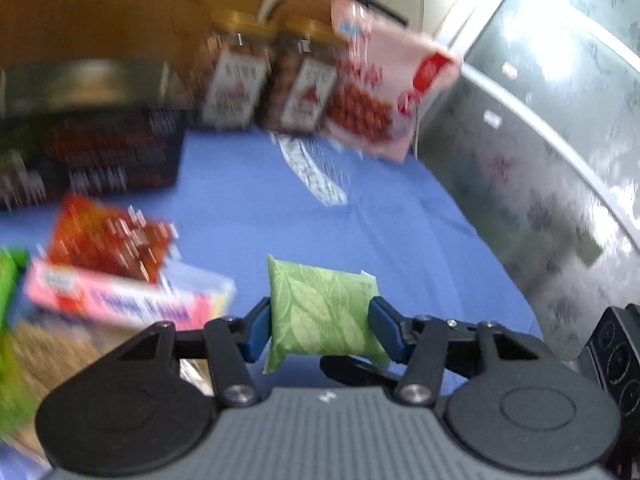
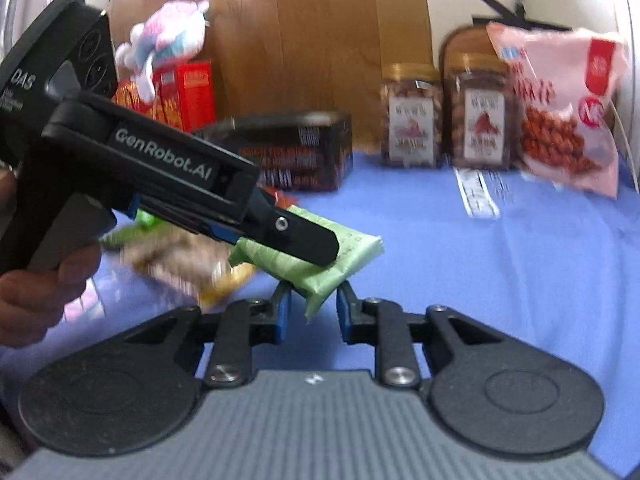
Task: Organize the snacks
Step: 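Carry the green pouch into the tin box and release it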
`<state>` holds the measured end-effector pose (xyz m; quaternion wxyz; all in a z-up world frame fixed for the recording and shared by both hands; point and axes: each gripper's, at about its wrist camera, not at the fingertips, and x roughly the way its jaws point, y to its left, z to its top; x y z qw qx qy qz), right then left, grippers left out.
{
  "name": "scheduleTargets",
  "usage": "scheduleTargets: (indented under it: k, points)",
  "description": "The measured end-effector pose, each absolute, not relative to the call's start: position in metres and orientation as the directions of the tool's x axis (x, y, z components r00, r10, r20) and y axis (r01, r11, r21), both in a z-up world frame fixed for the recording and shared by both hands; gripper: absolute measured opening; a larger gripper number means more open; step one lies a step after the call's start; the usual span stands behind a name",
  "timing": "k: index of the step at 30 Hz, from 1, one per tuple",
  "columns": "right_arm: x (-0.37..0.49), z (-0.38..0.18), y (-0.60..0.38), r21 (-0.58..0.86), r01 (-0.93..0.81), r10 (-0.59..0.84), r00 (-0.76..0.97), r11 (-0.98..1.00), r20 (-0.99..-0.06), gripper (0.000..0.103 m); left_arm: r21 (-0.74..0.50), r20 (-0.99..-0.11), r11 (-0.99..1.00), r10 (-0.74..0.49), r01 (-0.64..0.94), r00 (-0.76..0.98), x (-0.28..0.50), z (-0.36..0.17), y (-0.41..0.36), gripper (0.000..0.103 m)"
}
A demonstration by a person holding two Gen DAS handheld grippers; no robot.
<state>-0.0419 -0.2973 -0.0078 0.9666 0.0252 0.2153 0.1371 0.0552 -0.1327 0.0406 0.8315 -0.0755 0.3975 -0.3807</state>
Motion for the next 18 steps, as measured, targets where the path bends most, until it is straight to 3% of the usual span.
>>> scheduleTargets:
  k: [9,15,17,18]
  points:
    - [0.059,0.040,-0.248,0.071,-0.404,0.404,0.855,0.912,-0.327,0.028,-0.384,-0.512,0.792,-0.610,0.474,0.605,0.127,0.087,-0.072,0.053]
    - [0.141,0.045,-0.197,0.134,-0.479,0.491,0.780,0.867,-0.389,0.031,-0.381,-0.536,0.872,-0.480,0.308,0.694,0.190,0.079,-0.029,0.053]
    - [0.153,0.044,-0.185,0.122,-0.473,0.479,0.778,0.873,-0.407,0.040,-0.377,-0.551,0.887,-0.445,0.265,0.706,0.202,0.074,-0.020,0.057]
    - [0.155,0.044,-0.184,0.129,-0.468,0.477,0.780,0.874,-0.406,0.049,-0.375,-0.556,0.893,-0.430,0.248,0.711,0.206,0.071,-0.017,0.058]
